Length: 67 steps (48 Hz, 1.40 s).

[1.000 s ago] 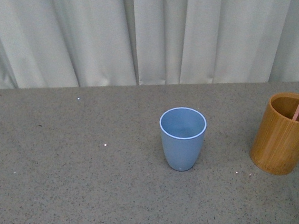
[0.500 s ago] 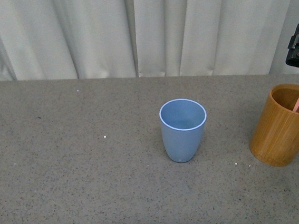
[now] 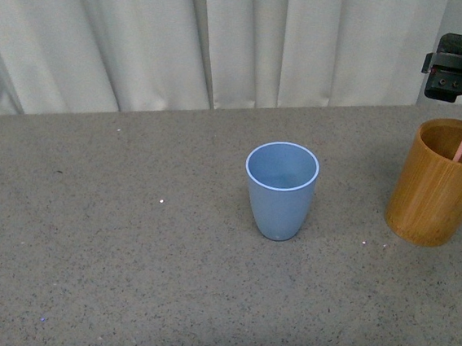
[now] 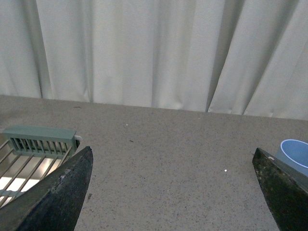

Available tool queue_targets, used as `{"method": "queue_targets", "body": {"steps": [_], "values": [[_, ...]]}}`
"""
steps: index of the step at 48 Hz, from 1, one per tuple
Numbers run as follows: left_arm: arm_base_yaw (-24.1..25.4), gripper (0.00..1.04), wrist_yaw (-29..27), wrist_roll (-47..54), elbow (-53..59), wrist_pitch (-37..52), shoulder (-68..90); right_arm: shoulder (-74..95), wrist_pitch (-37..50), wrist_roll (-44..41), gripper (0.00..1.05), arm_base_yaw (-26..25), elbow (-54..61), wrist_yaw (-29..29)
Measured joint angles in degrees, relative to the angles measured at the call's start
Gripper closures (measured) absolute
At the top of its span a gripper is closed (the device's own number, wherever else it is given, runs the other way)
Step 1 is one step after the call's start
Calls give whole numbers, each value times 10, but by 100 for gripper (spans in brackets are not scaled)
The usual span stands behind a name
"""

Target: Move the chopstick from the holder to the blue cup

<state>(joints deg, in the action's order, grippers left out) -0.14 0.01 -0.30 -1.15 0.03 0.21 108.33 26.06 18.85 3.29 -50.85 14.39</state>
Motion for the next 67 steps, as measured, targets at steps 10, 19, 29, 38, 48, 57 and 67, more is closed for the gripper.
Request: {"method": "queue_targets", "body": {"steps": [10,19,29,38,48,57,67], "values": [[0,7,0,0,0,0,0,4,5,5,61,0,0,1],[0,7,0,0,0,0,0,4,16,10,98,-1,5,-6],[0,7,0,0,0,0,0,0,26,28,103,0,18,-17],[0,7,0,0,0,0,0,-11,29,37,103,0,28,-25],[0,7,0,0,0,0,0,-36,24,45,103,1,32,-33],[0,7,0,0,0,0,0,-75,20,56,103,0,30,-33],[0,7,0,0,0,0,0,-129,-2,60,103,-8,27,-35]]}}
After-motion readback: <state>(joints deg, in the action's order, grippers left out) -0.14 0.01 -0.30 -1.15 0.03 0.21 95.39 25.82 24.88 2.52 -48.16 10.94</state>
